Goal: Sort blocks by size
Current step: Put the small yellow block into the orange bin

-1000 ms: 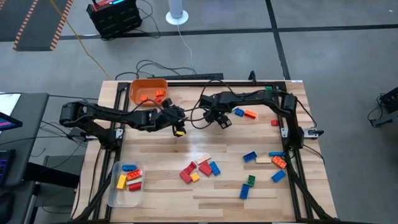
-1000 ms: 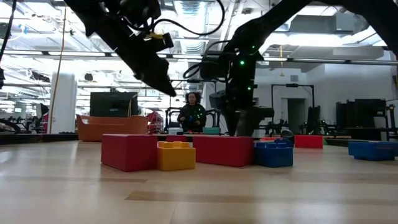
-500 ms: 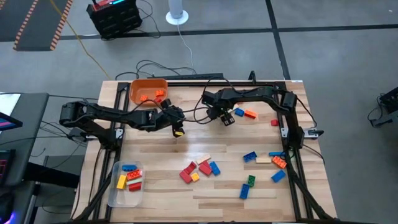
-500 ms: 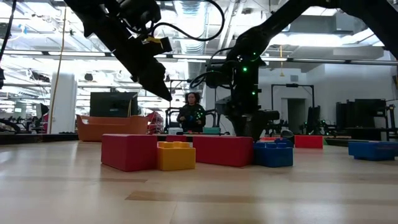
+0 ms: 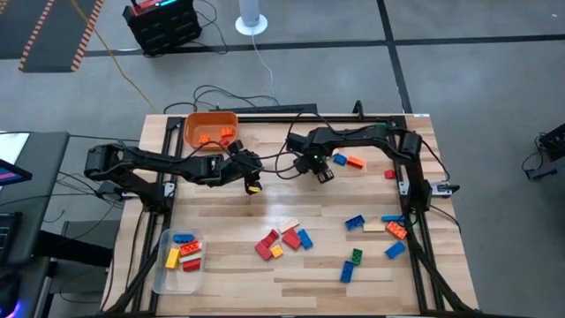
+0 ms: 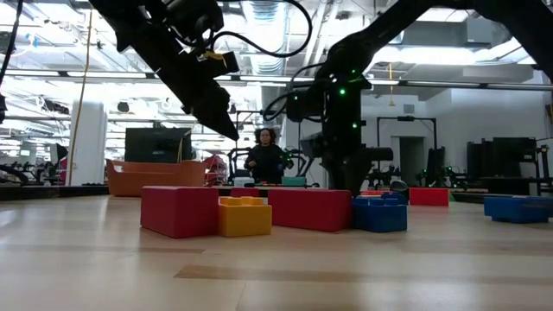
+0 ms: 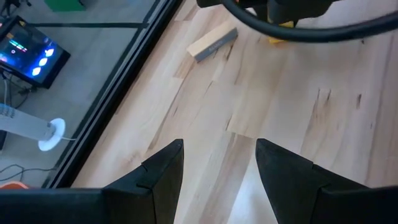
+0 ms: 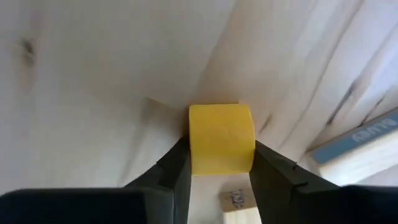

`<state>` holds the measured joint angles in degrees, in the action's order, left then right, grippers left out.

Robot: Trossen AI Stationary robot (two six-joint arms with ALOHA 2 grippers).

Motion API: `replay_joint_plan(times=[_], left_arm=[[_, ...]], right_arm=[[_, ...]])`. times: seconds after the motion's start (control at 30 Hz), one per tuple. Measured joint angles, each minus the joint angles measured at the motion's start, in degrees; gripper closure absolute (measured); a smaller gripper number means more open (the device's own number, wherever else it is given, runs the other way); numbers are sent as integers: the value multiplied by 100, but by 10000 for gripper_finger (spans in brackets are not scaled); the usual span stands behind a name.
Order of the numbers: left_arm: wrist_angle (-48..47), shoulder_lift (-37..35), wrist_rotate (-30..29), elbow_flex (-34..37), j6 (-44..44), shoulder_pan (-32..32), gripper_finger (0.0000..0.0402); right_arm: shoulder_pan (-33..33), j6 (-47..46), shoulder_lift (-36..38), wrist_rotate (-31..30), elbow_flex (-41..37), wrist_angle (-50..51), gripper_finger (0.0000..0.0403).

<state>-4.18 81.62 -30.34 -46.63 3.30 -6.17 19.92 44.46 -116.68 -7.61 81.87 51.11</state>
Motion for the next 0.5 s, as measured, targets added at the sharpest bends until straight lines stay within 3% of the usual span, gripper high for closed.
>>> replay_joint_plan(times=[0.2, 0.33, 0.43, 0.5], left_arm=[[124, 0, -1, 0, 478, 177, 208], [169, 0, 1, 0, 728, 253, 208], [337, 0, -7, 0, 939, 355, 213], [755, 0, -18, 116, 1141, 527, 219]], right_arm=[[9, -576, 467, 501, -2, 189, 250], [15, -1118, 848, 1740, -14, 133, 250], [-7, -1510, 1104, 2806, -400, -519, 242], [-85, -1785, 1239, 3177, -805, -1102, 239]])
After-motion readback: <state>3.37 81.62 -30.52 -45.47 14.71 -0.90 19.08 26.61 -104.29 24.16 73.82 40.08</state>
